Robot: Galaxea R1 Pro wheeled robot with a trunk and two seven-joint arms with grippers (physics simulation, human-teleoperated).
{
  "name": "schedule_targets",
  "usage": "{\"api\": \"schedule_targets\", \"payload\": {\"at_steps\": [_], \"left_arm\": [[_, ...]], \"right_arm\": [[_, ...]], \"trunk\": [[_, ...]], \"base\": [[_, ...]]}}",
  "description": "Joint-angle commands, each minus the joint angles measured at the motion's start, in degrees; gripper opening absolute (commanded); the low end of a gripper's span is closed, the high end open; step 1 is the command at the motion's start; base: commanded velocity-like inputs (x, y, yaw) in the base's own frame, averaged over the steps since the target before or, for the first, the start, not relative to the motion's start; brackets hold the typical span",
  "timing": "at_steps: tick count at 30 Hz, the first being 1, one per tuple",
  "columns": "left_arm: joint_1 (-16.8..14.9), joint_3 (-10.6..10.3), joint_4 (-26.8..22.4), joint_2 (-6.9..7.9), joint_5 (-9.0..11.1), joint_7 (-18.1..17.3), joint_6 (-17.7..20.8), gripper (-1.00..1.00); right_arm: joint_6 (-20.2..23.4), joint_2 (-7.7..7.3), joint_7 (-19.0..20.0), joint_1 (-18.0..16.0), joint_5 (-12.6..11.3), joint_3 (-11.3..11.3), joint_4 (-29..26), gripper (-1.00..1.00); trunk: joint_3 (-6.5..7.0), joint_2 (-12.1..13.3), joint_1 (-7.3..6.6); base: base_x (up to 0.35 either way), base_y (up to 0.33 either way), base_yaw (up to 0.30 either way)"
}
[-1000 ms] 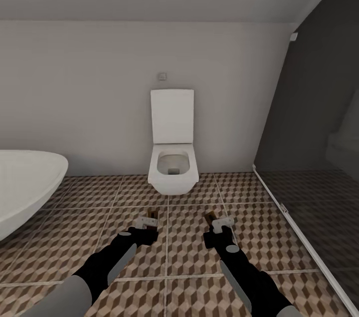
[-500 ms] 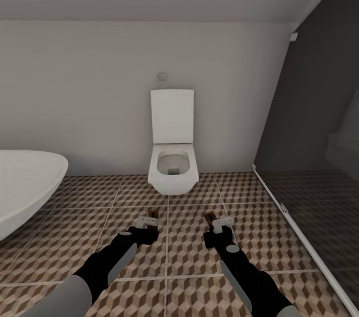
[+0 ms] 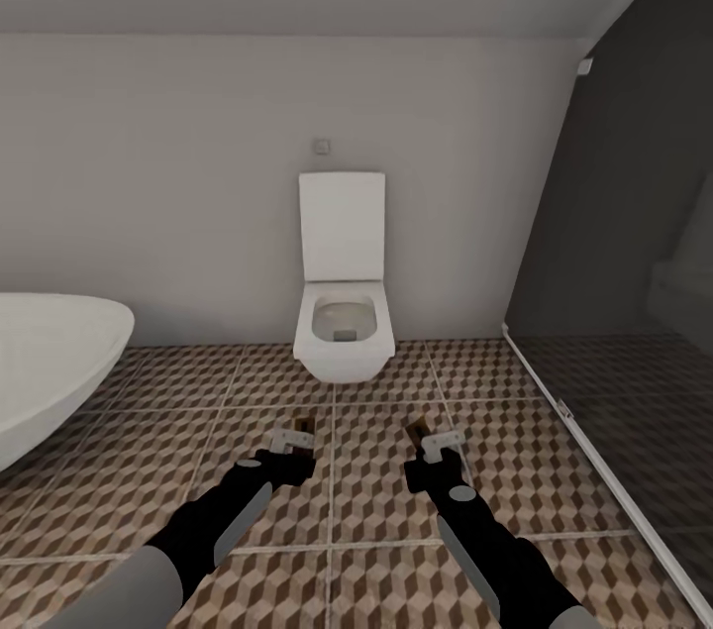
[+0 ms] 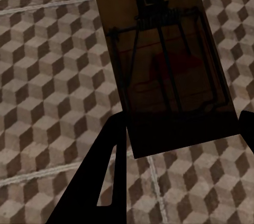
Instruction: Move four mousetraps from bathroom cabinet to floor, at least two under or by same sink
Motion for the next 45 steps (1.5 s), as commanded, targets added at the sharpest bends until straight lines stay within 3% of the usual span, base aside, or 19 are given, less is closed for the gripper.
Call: {"api": "schedule_targets", "payload": {"at_steps": [1, 5, 19, 45], "left_arm": [[-0.06, -0.35, -0.13, 0.08, 0.51, 0.54, 0.17, -1.00], [-0.06, -0.35, -0.17, 0.08, 0.46, 0.53, 0.17, -1.00], [-0.06, -0.35, -0.21, 0.08, 0.50, 0.52, 0.12, -1.00], [-0.06, -0.35, -0.21, 0.08, 0.50, 0.53, 0.08, -1.00]], "right_arm": [[0.20, -0.08, -0.64, -0.06, -0.60, 0.31, -0.10, -1.00], [0.13, -0.08, -0.64, -0.06, -0.60, 0.31, -0.10, -1.00], [0.11, -0.06, -0.64, -0.06, -0.60, 0.31, -0.10, -1.00], [0.11, -0.04, -0.64, -0.06, -0.60, 0.31, -0.10, -1.00]], "trunk": [[-0.24, -0.44, 0.22], [-0.96, -2.05, 1.10], [-0.96, -2.05, 1.10], [-5.63, -12.47, 6.81]], "base": [[0.000, 0.000, 0.000], [0.000, 0.000, 0.000], [0.000, 0.000, 0.000], [0.000, 0.000, 0.000]]}}
